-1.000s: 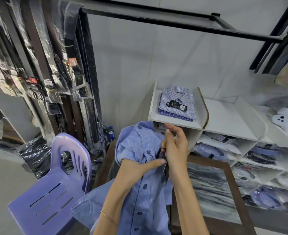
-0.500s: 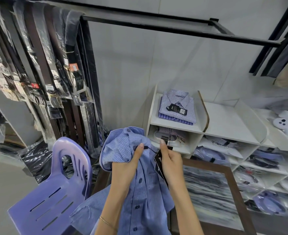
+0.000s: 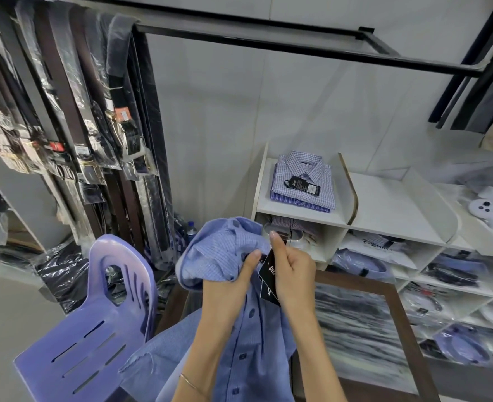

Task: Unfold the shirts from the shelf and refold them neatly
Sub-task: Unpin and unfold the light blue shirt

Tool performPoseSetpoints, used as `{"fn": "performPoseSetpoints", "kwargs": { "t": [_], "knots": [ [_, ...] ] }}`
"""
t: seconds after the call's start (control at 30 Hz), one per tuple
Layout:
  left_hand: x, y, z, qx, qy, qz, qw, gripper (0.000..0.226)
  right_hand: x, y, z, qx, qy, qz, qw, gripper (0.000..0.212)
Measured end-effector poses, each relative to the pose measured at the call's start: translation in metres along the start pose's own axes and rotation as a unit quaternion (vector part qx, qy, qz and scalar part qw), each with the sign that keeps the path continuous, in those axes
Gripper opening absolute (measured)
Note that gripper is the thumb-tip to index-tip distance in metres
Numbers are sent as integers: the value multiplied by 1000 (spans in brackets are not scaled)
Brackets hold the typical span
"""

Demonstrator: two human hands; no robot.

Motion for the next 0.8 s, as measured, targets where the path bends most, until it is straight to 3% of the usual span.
{"fn": "performPoseSetpoints", "kwargs": {
  "t": [0.13,0.3,0.43,0.57,0.63,0.77,0.8],
  "knots": [
    [5,12,2,1,3,14,1000,29,5,13,6,-10,4,16,1000,56],
    [4,14,3,17,34,-30,999,30,1,10,30,-35,-23,-72,997,58],
    [7,23,4,9,60,-32,998,45,-5,12,50,-55,-51,-98,992,37],
    [1,24,6,-3,79,-61,995,46,-8,8,39,38,-76,-120,989,13],
    [-4,23,7,-19,88,-92,992,39,-12,2,37,87,-112,-154,978,25],
    [-12,25,6,-50,110,-123,985,38,-31,-9,55,148,-241,-212,936,76],
    [-14,26,5,-60,119,-122,984,40,-36,-9,55,173,-264,-227,921,76]
  ]
}}
Point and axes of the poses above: each hand's wrist, its own x-axis towards the middle knuckle, its own y-axis out of the back of the hand, z = x × y, the point moved 4 cm from there along x, towards the middle knuckle, and after that the axes turned 6 degrees about y, right-handed, at the moved point
